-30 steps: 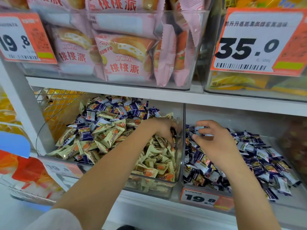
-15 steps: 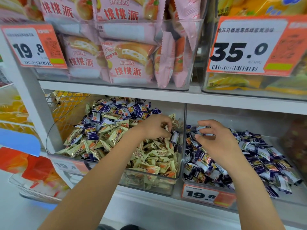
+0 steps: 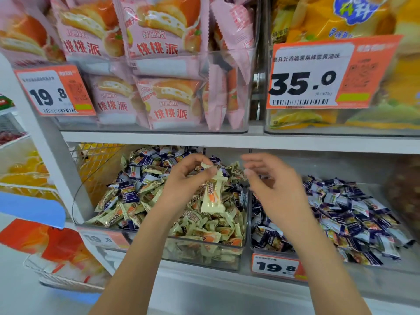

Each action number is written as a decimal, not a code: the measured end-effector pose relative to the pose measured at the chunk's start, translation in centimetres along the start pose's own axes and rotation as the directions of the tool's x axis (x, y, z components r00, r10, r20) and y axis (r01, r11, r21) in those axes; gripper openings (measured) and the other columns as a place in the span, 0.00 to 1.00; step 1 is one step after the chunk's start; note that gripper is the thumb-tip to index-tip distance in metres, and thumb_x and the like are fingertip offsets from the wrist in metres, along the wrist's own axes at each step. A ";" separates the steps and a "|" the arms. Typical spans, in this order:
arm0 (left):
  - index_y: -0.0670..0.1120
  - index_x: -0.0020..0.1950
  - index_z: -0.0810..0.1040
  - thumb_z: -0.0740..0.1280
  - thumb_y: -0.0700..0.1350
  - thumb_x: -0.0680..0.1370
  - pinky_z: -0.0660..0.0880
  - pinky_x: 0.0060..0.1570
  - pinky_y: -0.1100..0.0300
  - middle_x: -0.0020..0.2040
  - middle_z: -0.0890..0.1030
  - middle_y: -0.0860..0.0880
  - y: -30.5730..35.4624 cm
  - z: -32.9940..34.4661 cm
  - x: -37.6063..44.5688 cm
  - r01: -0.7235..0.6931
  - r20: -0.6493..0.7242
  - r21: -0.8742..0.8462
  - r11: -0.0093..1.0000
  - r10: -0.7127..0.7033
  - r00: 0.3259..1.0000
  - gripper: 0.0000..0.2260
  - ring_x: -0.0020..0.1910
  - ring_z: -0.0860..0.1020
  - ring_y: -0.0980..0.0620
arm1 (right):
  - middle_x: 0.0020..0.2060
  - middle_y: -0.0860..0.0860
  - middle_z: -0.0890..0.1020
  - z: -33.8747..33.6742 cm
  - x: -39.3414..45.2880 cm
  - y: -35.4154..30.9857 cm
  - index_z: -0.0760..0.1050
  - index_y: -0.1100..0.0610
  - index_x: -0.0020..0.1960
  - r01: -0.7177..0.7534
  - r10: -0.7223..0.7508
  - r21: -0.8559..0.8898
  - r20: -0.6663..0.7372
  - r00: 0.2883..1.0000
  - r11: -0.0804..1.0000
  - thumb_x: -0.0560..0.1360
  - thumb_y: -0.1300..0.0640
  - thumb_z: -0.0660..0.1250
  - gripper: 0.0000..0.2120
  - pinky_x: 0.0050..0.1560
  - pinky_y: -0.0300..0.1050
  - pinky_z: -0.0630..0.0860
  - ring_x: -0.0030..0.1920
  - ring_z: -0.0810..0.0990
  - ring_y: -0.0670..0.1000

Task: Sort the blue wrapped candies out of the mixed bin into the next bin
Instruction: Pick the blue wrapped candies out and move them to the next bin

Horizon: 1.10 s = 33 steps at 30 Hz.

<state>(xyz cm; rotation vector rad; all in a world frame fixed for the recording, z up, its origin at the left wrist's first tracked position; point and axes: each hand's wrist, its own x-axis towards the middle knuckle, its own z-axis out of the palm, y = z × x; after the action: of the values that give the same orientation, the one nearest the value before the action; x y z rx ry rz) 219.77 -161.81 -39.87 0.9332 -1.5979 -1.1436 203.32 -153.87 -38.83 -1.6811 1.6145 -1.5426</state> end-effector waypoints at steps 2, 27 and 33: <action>0.49 0.45 0.78 0.70 0.40 0.73 0.72 0.50 0.59 0.42 0.80 0.55 0.0 0.1 0.0 -0.005 0.033 -0.034 0.999 0.006 0.999 0.04 0.44 0.77 0.57 | 0.48 0.42 0.80 1.2 -0.1 -0.4 0.74 0.48 0.61 0.031 -0.027 -0.057 0.053 0.998 0.998 0.78 0.59 0.62 0.13 0.49 0.36 0.77 0.45 0.78 0.39; 0.52 0.53 0.78 0.70 0.35 0.72 0.75 0.44 0.68 0.43 0.84 0.54 0.7 -0.7 0.6 0.013 0.043 -0.164 0.986 -0.006 0.999 0.15 0.45 0.81 0.59 | 0.41 0.46 0.83 4.1 2.5 0.2 0.76 0.48 0.56 -0.140 0.140 -0.042 -0.009 0.990 0.989 0.74 0.58 0.70 0.12 0.40 0.30 0.73 0.41 0.80 0.42; 0.49 0.55 0.80 0.75 0.41 0.68 0.79 0.44 0.60 0.42 0.83 0.51 0.2 -1.2 0.8 0.029 -0.068 0.061 0.998 -0.025 0.997 0.16 0.39 0.80 0.58 | 0.49 0.44 0.78 4.3 2.5 0.4 0.76 0.53 0.57 -0.128 0.127 -0.066 -0.016 0.992 0.990 0.75 0.64 0.66 0.12 0.43 0.22 0.68 0.45 0.76 0.39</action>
<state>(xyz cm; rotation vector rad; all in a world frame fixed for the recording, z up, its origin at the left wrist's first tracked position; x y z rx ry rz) 220.70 -162.84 -39.32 1.0258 -1.5783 -1.0750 206.09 -157.94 -39.50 -1.5707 1.7620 -1.4544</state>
